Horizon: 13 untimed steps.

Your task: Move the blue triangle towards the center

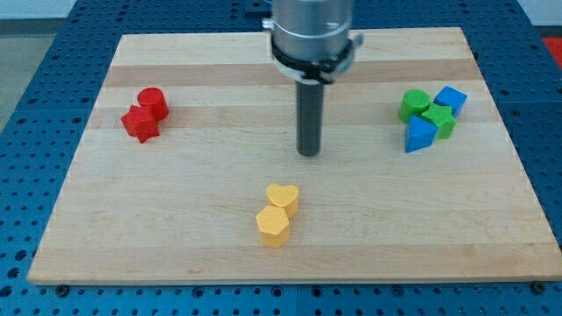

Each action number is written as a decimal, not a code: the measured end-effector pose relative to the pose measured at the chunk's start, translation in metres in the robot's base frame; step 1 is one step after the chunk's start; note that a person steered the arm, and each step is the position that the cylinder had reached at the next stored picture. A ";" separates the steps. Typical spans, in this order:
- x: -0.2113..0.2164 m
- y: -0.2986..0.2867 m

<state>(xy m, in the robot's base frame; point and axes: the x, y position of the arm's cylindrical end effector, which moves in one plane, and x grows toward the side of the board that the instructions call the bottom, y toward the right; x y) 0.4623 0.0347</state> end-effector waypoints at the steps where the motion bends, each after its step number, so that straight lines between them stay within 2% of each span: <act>1: 0.017 0.045; 3: 0.014 0.136; 4: 0.002 0.148; 7: -0.018 0.147; 10: -0.037 0.108; 13: -0.087 0.108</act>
<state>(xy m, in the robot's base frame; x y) 0.3750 0.1425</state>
